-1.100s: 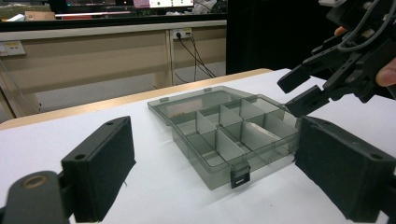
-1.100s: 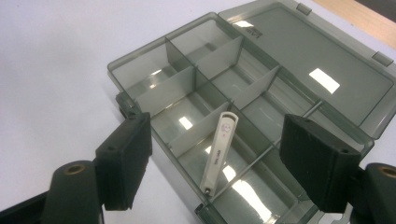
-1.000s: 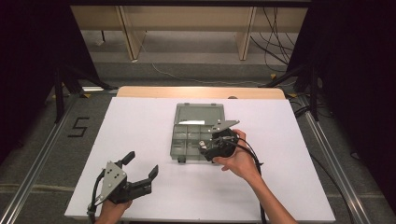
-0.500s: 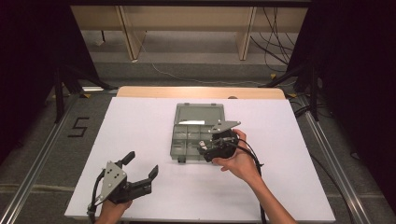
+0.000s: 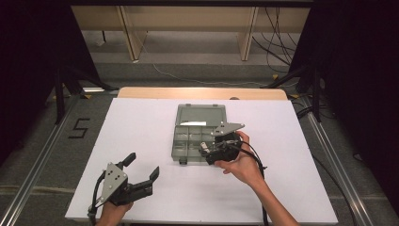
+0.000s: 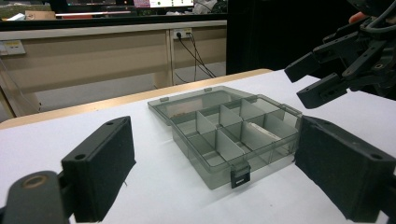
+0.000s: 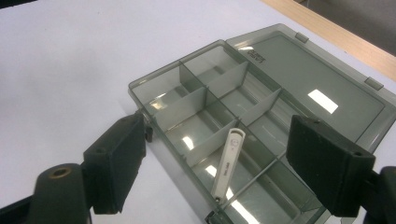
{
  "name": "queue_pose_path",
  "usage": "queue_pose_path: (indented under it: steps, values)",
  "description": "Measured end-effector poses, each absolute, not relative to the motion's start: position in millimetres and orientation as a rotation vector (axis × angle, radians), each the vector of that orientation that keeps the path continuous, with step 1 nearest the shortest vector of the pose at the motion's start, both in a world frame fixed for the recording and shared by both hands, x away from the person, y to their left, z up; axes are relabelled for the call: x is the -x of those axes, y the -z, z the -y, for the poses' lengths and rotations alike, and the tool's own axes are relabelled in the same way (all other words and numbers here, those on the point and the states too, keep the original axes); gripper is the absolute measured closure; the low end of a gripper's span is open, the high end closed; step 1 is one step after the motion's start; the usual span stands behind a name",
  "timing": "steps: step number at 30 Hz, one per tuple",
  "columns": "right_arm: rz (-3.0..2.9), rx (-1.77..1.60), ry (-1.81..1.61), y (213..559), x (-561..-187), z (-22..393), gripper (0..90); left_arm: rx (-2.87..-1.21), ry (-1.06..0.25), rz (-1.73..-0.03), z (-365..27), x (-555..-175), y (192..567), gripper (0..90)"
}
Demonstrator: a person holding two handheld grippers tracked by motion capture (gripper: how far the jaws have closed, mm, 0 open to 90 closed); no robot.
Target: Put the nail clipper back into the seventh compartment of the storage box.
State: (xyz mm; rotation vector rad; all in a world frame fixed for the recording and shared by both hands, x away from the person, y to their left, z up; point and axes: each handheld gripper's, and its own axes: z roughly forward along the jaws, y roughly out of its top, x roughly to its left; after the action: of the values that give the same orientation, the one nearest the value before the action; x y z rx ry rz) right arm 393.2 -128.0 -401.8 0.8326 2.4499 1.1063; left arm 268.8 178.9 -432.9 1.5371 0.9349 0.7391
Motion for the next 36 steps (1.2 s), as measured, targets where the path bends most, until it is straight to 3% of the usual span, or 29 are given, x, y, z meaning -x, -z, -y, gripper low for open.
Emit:
queue_pose_path:
  steps: [36]
  values:
    - [-2.4, -0.79, -1.189, 391.3, -367.8, 139.3, 18.1, -1.537, -0.738, -0.937, -178.6, -268.5, 433.1, 11.7]
